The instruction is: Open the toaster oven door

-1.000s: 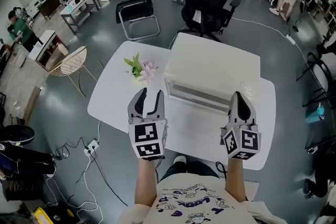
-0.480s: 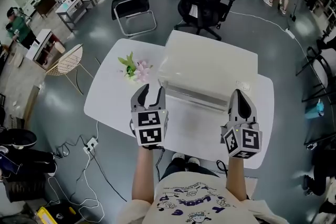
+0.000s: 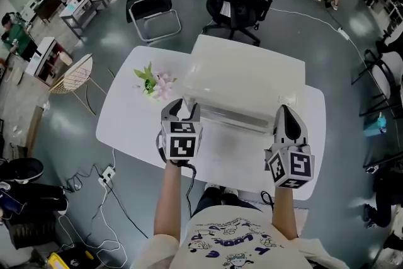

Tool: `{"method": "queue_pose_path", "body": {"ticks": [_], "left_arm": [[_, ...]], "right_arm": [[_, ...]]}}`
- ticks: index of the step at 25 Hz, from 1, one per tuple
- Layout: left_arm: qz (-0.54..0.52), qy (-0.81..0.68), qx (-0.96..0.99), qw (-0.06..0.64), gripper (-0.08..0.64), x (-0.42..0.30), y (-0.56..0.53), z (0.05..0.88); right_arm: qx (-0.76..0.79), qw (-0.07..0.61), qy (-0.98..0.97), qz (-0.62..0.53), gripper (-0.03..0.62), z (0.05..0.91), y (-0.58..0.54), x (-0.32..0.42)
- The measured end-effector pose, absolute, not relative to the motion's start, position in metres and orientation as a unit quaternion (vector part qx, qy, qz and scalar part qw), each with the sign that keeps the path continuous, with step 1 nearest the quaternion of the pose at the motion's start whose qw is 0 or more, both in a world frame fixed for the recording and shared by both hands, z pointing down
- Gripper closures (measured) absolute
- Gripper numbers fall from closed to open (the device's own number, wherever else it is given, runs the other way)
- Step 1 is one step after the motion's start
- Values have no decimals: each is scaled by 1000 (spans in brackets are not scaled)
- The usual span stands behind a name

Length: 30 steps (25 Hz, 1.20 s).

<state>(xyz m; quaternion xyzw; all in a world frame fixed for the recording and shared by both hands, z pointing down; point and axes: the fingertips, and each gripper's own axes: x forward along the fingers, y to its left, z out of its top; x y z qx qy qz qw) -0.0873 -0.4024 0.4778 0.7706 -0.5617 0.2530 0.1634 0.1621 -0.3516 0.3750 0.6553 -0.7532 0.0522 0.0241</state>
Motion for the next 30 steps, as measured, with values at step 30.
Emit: {"method": "queue_pose_path", "body": {"ticks": [30], "left_arm": [[265,-561,753,218,468,-83,-422,509]], "right_arm": [[678,26,-732,65,595,384,-358,183]]}}
